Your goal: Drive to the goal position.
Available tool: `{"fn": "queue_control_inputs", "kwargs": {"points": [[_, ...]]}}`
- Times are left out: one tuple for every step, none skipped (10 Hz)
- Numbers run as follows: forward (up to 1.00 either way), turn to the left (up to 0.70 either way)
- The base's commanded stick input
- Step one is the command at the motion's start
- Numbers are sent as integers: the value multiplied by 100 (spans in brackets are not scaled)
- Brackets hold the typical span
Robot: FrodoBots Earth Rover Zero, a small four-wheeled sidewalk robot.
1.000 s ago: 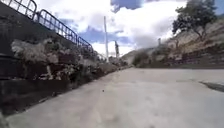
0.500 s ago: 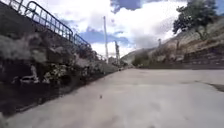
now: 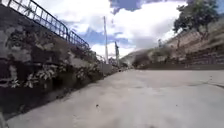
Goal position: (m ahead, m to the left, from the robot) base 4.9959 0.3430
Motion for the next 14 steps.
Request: {"fn": "queue_control_inputs", "kwargs": {"points": [[70, 0], [70, 0], [70, 0], [70, 0], [70, 0], [70, 0], [70, 0], [70, 0], [70, 0], [70, 0], [70, 0], [70, 0], [70, 0], [70, 0]]}}
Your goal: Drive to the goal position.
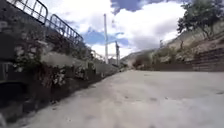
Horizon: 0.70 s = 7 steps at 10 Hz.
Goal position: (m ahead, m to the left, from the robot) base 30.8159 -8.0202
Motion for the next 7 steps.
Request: {"fn": "queue_control_inputs", "kwargs": {"points": [[70, 0], [70, 0], [70, 0], [70, 0], [70, 0], [70, 0], [70, 0]]}}
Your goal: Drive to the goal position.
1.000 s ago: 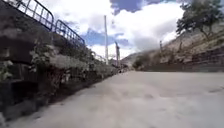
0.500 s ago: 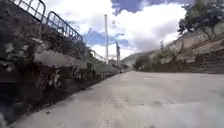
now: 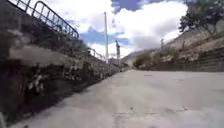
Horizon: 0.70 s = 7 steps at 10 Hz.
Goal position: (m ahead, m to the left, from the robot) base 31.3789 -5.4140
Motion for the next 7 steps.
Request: {"fn": "queue_control_inputs", "kwargs": {"points": [[70, 0], [70, 0], [70, 0], [70, 0], [70, 0], [70, 0], [70, 0]]}}
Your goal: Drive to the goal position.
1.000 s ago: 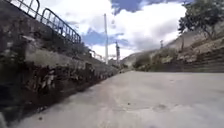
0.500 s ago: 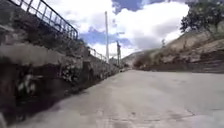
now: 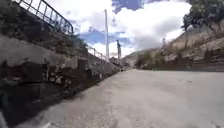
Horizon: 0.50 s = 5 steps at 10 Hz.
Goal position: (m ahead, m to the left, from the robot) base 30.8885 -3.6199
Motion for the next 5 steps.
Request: {"fn": "queue_control_inputs", "kwargs": {"points": [[70, 0], [70, 0], [70, 0], [70, 0], [70, 0]]}}
